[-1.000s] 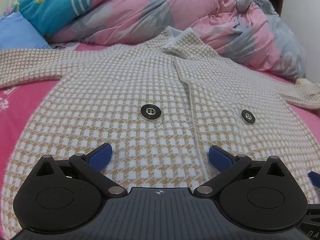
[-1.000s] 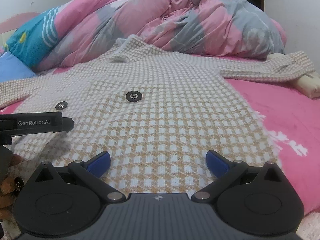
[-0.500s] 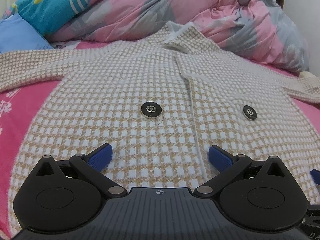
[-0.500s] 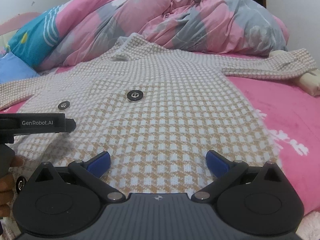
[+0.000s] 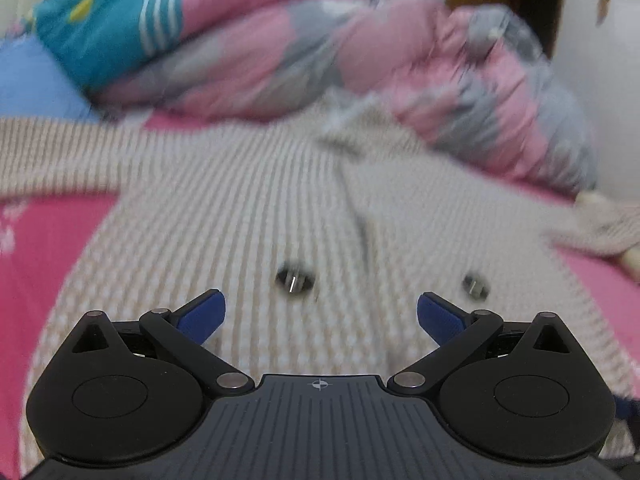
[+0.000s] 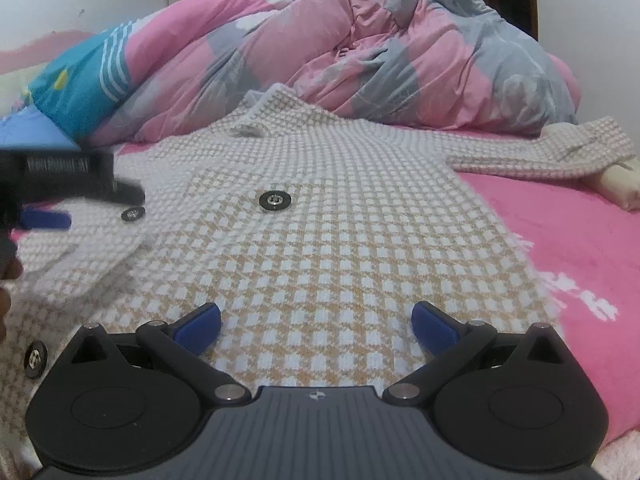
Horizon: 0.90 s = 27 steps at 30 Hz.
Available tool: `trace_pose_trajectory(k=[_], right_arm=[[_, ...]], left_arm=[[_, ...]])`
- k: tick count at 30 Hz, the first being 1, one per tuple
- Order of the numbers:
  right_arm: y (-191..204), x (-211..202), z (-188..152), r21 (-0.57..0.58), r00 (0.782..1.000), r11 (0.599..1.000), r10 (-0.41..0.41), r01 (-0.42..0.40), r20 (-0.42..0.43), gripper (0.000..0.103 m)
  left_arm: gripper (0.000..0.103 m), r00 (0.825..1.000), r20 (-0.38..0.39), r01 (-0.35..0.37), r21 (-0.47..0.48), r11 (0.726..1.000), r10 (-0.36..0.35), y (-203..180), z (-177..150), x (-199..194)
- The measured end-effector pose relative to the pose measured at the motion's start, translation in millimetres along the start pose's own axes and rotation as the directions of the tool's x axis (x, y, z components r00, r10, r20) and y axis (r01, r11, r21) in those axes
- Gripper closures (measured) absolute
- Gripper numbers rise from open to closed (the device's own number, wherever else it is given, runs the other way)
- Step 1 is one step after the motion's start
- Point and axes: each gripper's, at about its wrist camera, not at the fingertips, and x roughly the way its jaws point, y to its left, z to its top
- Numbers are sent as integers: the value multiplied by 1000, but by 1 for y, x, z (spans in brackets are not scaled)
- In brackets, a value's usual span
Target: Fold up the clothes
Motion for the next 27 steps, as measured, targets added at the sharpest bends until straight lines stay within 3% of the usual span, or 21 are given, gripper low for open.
trace_pose_trajectory(k=[8,11,13,14,18,21,23,27], right_arm=[[-13,-8,15,5,994,1000,-1,0,112,1],[-26,-10,21,12,990,1000,-8,7,140,10],[-37,-11,27,20,988,1000,-14,11,154,26],[-46,-11,30,33,988,999,-16,12,155,30],[-108,-10,50,171,986,985,-55,27,160,45],[-172,-7,73,313,978,948,-120,61,172,50],[-216,-3,90,404,970,911,-164,79,181,52],[-310,19,113,611,958,788,-227,75,174,63]], left_arm=[[0,995,71,57,145,988,-67,-33,36,29],[3,995,59,74,177,981,-85,-43,37,47],[7,994,44,94,191,977,-105,-47,33,58],[10,993,31,107,197,975,-115,-48,30,63],[19,992,-46,124,208,970,-117,-52,16,85],[18,988,-119,121,193,974,-99,-49,8,99],[17,986,-124,131,179,975,-110,-46,8,100],[15,986,-125,130,200,971,-106,-47,6,101]])
